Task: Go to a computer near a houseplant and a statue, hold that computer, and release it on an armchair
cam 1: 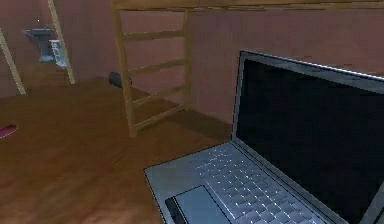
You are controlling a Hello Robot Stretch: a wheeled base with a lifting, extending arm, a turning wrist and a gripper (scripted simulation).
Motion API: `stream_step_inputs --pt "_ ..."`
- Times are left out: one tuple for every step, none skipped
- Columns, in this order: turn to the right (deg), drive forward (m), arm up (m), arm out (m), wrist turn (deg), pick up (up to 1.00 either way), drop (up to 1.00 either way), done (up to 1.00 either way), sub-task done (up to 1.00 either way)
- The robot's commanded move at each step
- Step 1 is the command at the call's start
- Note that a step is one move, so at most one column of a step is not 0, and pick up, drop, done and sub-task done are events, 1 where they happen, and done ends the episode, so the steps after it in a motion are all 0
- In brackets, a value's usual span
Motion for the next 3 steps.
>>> stream_step_inputs --pt "-45.0 0.0 0.0 0.0 0.0 0.0 0.0 0.0 0.0" --pt "-18.0 0.0 0.0 0.0 0.0 0.0 0.0 0.0 0.0" --pt "45.0 0.0 0.0 0.0 0.0 0.0 0.0 0.0 0.0"
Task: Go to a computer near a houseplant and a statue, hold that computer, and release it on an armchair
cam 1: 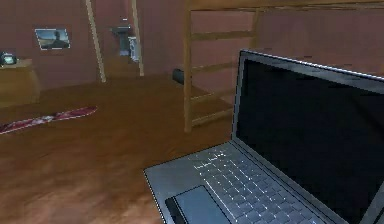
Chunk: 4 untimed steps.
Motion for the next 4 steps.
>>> stream_step_inputs --pt "45.0 0.0 0.0 0.0 0.0 0.0 0.0 0.0 0.0" --pt "27.0 0.0 0.0 0.0 0.0 0.0 0.0 0.0 0.0" --pt "-45.0 0.0 0.0 0.0 0.0 0.0 0.0 0.0 0.0" --pt "-45.0 0.0 0.0 0.0 0.0 0.0 0.0 0.0 0.0"
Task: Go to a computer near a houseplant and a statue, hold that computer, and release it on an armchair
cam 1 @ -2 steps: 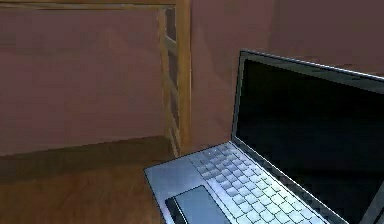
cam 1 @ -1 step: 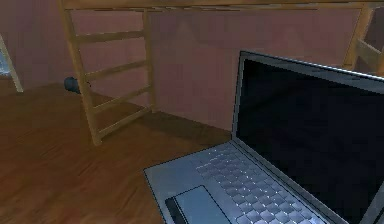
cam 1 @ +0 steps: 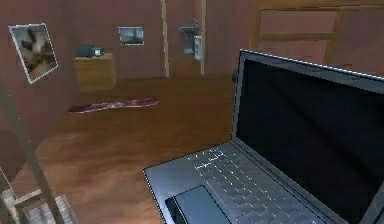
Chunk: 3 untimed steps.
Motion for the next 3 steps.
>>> stream_step_inputs --pt "-36.0 0.0 0.0 0.0 0.0 0.0 0.0 0.0 0.0" --pt "45.0 0.0 0.0 0.0 0.0 0.0 0.0 0.0 0.0" --pt "45.0 0.0 0.0 0.0 0.0 0.0 0.0 0.0 0.0"
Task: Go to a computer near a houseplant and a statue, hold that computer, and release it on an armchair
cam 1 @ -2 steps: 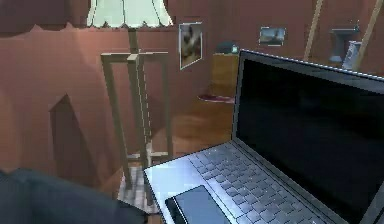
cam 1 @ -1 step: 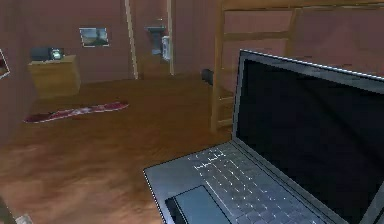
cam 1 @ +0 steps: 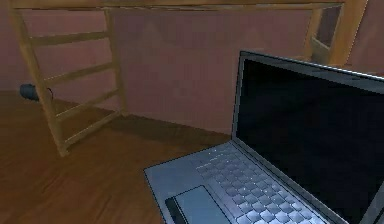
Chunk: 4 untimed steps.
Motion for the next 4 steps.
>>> stream_step_inputs --pt "42.0 0.0 0.0 0.0 0.0 0.0 0.0 0.0 0.0" --pt "3.0 0.0 0.0 0.0 0.0 0.0 0.0 0.0 0.0" --pt "-45.0 0.0 0.0 0.0 0.0 0.0 0.0 0.0 0.0" --pt "-45.0 0.0 0.0 0.0 0.0 0.0 0.0 0.0 0.0"
